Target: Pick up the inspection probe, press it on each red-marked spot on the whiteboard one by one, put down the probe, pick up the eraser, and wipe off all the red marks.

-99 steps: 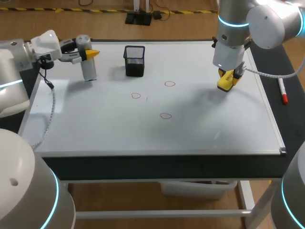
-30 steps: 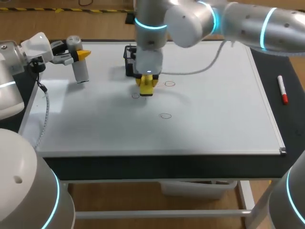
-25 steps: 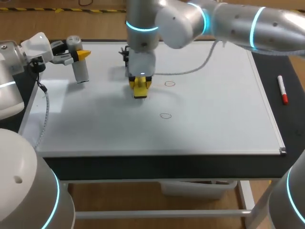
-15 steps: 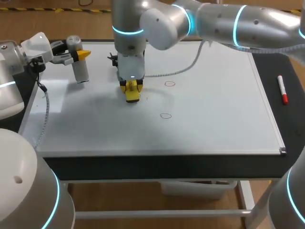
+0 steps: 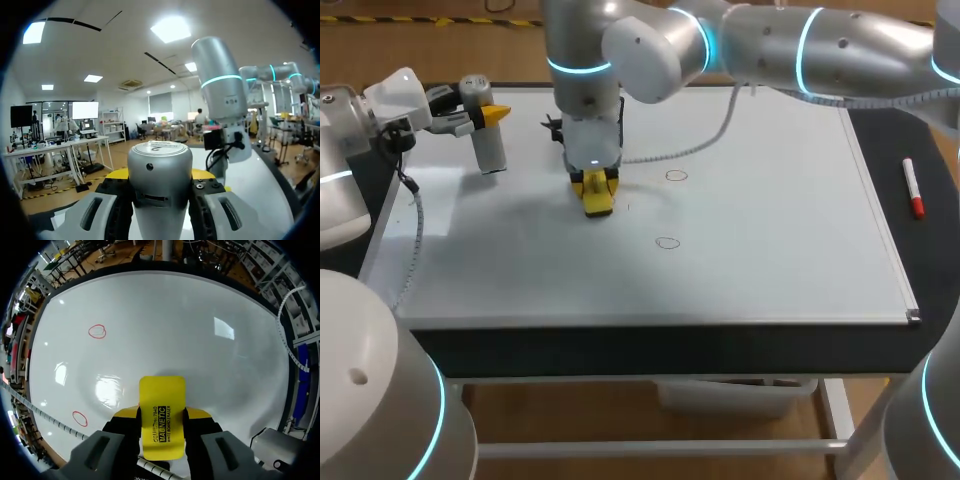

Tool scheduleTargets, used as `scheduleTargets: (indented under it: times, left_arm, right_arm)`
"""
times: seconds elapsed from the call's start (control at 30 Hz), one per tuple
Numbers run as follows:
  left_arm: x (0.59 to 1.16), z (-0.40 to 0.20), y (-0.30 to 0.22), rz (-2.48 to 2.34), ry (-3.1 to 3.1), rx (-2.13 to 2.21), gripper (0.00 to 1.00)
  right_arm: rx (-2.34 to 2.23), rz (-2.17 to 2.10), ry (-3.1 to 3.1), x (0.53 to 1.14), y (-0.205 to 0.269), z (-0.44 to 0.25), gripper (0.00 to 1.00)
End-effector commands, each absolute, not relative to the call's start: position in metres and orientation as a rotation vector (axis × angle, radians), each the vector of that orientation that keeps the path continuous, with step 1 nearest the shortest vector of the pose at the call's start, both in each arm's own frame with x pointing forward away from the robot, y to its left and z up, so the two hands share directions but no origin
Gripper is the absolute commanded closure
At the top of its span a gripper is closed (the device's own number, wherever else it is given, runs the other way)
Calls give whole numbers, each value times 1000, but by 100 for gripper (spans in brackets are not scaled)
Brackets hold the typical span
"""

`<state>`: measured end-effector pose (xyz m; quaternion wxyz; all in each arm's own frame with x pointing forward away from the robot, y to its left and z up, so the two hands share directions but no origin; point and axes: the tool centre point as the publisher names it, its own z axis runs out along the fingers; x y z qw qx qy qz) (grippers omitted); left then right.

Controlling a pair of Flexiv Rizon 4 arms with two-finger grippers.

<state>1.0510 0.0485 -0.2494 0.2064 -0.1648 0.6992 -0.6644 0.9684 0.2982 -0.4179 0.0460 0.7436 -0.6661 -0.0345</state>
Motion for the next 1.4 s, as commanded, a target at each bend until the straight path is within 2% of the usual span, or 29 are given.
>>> scheduleTargets:
  times: [0.03,1.17,1.4]
  left_arm:
    - [1051,-249,47,-1849,1942,-459,100]
    - [1051,-249,47,-1849,1942,-459,100]
    - [1051,-249,47,-1849,1942,-459,100]
  right_arm:
    - [2273,-110,-2034,969,295,-419,100]
    - [2108,-87,-2200,971,235,-427,100]
    - [2118,-82,-2229,972,232,-408,100]
